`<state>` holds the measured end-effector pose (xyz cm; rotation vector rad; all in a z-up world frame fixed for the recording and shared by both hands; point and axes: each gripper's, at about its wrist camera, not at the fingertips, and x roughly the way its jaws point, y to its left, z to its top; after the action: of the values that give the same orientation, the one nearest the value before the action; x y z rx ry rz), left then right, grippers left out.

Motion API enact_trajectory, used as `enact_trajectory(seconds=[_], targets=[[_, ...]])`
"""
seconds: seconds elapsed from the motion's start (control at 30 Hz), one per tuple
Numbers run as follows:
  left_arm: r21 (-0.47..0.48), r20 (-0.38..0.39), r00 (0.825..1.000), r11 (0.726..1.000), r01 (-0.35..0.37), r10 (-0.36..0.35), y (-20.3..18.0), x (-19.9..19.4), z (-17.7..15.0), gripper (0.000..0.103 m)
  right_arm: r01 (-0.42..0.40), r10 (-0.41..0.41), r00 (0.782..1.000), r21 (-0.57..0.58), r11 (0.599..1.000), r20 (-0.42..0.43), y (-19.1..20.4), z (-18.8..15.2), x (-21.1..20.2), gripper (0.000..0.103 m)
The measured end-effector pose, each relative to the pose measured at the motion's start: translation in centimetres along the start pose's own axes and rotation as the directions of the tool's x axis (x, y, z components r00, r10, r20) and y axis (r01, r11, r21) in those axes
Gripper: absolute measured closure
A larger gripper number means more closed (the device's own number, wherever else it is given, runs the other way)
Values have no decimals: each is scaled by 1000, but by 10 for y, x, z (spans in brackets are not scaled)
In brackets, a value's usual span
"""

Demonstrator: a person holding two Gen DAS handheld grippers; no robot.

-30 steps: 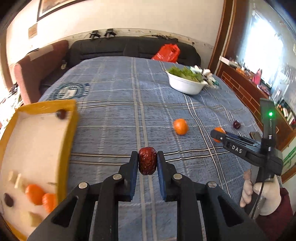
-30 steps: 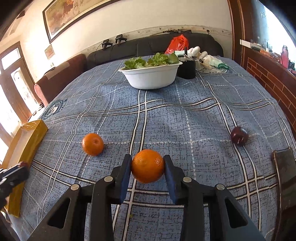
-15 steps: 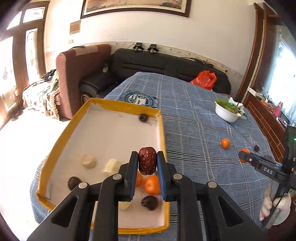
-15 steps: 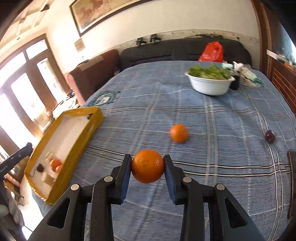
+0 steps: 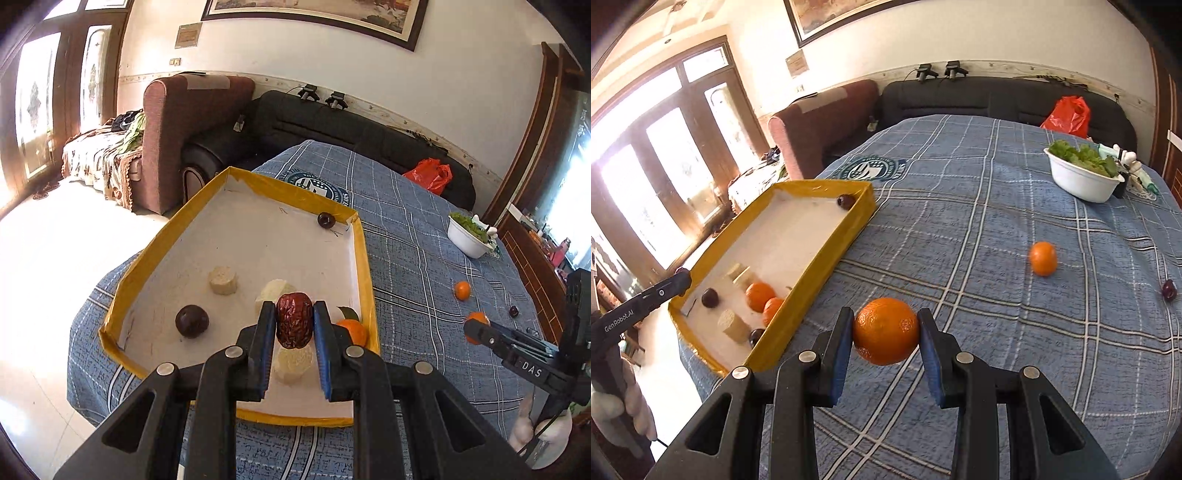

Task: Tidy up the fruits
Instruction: 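Carry date into tray with left tool while right carries orange there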

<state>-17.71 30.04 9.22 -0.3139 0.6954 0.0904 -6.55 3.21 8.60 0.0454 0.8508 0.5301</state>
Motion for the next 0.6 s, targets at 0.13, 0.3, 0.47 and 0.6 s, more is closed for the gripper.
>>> enact_trajectory(seconds=[0.13,0.3,0.47,0.6], targets=[[-25,-2,999,998,-54,54,2,4,-15,83,-24,24,1000,-7,1000,-20,9,-12,3,64],[-28,-29,995,995,-100,99,2,15,-24,83,-37,36,999,-17,999,-36,19,-19,7,64],[-13,-51,986,987,-158,157,-1,26,-29,83,-38,35,997,-37,999,-72,35,-16,14,64],[-24,-46,987,987,-157,156,3,27,-17,83,-50,43,995,-71,996,-95,52,-1,25,64]])
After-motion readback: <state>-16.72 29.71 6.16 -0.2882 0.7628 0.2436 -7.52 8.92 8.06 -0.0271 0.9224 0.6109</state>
